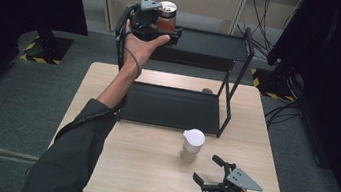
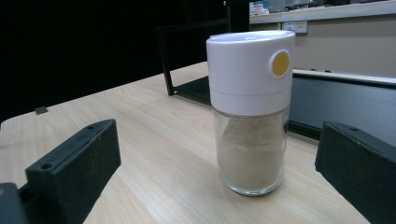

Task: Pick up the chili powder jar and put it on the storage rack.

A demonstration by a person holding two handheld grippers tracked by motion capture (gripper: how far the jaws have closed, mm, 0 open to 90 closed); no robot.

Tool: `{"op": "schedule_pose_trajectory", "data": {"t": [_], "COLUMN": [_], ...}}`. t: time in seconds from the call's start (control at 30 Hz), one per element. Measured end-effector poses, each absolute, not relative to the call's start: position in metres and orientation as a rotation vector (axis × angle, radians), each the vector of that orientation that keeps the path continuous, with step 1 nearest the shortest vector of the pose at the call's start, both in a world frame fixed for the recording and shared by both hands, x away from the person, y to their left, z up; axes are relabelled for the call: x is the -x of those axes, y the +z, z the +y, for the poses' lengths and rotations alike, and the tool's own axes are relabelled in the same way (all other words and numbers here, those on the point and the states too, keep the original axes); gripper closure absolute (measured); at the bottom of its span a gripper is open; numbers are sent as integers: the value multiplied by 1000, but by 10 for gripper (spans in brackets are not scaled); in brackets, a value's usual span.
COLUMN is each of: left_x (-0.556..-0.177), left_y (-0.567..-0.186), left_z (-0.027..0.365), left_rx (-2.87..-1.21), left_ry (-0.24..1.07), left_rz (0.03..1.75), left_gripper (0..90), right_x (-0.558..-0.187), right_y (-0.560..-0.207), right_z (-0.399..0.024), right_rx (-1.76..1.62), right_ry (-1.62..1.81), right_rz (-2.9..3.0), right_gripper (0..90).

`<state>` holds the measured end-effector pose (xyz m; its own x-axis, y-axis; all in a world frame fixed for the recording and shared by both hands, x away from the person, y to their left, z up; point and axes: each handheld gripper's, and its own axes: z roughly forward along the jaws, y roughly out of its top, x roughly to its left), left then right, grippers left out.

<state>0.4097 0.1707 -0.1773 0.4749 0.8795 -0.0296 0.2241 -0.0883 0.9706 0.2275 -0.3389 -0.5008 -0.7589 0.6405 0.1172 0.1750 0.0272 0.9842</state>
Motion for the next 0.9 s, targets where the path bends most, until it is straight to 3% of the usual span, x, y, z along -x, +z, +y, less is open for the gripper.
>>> {"op": "schedule_pose_trajectory", "data": {"t": [0.47,0.5,0.53,0.63,0.67,0.7,0.9], "left_x": [-383,-386,-386,-376,-376,-370,-358], "left_y": [-192,-150,-150,-176,-169,-203,-215], "left_z": [177,194,194,194,199,185,194], "left_rx": [-1608,-1987,-1987,-1817,-1887,-1598,-1579], "left_ry": [710,813,813,764,770,690,667], "left_rz": [873,740,740,768,726,823,789], "left_gripper": [18,18,18,18,18,18,19], "right_x": [-228,-228,-228,-228,-229,-229,-229], "right_y": [-501,-501,-501,-501,-502,-502,-502], "right_z": [-338,-338,-338,-337,-337,-337,-337], "right_rx": [-825,-825,-825,-829,-829,-828,-833], "right_ry": [1779,1779,1779,1778,1778,1778,1781], "right_rz": [1959,1960,1960,1961,1961,1960,1961], "right_gripper": [4,4,4,4,4,4,4]}}
